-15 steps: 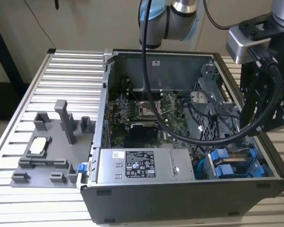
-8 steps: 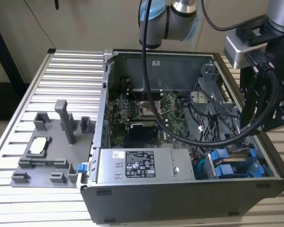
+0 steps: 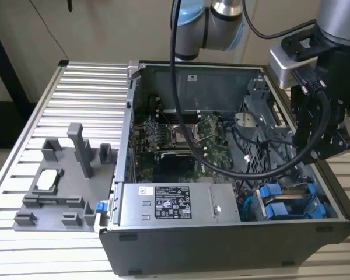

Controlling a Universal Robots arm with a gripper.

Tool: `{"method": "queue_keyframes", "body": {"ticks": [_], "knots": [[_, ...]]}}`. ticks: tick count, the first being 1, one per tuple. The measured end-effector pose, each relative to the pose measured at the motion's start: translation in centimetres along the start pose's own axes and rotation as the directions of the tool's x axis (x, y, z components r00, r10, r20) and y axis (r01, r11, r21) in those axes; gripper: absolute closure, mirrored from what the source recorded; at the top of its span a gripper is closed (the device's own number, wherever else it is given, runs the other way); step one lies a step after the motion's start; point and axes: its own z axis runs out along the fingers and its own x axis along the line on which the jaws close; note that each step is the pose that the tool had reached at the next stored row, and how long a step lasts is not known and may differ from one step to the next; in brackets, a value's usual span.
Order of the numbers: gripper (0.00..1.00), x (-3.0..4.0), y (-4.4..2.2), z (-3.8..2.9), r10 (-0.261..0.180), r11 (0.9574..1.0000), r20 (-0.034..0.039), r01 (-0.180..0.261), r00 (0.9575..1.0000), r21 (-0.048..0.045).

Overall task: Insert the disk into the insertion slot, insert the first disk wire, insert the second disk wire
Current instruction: 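Insert the first disk wire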

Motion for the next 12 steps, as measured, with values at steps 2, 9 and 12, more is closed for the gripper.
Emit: {"method": "queue_keyframes", "body": {"ticks": [2, 9, 12], "knots": [[0.60, -0.16, 0.13, 0.13, -0.007, 0.9999, 0.0013, 0.007, 1.0000, 0.0113], [0.60, -0.36, 0.38, 0.19, -0.021, 0.9996, -0.0001, 0.021, 0.9998, 0.0208], [0.60, -0.38, 0.50, 0.28, -0.022, 0.9995, -0.0025, 0.022, 0.9998, 0.0211]]}}
